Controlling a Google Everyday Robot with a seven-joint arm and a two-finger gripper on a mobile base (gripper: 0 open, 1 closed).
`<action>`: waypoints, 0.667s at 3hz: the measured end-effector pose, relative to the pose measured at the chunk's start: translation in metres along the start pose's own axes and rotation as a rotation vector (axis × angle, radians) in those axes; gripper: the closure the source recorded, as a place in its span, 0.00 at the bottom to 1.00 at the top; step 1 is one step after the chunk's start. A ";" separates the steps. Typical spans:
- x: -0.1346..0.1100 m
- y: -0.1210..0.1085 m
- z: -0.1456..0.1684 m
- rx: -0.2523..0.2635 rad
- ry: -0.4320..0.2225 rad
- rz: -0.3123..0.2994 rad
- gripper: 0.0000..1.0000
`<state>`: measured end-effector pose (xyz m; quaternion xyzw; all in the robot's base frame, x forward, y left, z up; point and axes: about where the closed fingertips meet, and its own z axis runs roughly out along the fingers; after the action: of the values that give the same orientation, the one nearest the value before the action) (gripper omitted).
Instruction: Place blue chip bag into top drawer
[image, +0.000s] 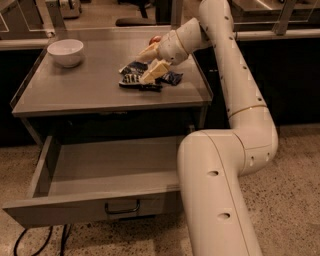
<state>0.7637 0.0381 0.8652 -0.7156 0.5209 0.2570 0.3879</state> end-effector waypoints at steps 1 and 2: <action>0.000 0.000 0.000 0.000 0.000 0.000 0.64; 0.000 0.000 0.000 0.000 0.000 0.000 0.88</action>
Offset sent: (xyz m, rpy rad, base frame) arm 0.0000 0.0000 0.0000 0.0000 0.0000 0.0000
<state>0.7637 0.0381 0.8652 -0.7156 0.5209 0.2570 0.3879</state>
